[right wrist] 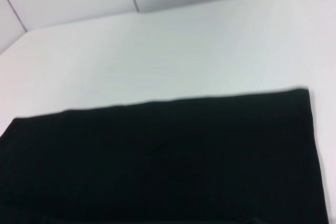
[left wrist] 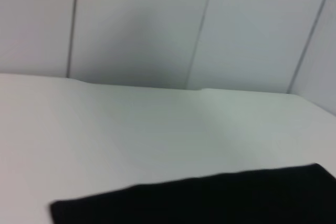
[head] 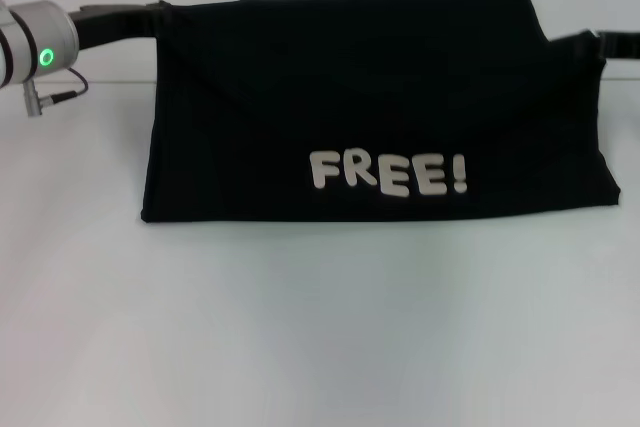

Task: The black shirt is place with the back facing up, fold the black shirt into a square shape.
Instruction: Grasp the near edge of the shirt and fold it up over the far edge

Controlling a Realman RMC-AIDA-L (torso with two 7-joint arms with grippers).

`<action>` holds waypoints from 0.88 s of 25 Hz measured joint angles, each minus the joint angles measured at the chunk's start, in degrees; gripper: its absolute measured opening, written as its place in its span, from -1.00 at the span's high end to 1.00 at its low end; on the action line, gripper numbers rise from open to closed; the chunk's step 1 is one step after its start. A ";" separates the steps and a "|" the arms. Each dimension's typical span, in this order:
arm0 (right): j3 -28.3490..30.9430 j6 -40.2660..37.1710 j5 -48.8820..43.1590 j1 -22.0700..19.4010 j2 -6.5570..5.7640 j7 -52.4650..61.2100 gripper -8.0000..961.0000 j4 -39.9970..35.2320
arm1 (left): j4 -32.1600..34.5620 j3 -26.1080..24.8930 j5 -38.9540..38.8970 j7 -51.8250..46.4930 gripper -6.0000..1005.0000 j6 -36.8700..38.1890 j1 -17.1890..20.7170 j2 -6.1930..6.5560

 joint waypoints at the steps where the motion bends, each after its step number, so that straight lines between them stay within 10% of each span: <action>1: -0.27 1.44 0.00 0.75 0.25 0.09 0.83 0.08 | -0.09 0.07 -0.02 0.05 0.95 -1.25 -0.41 0.01; 10: -0.91 11.57 0.74 3.37 1.23 -0.53 0.82 4.65 | -4.37 0.15 -3.41 7.13 0.94 -8.73 -1.76 -0.20; 22: -0.76 16.72 2.53 1.60 4.06 -3.32 0.82 6.49 | -7.36 0.15 -7.26 20.94 0.92 -17.31 -1.68 -3.95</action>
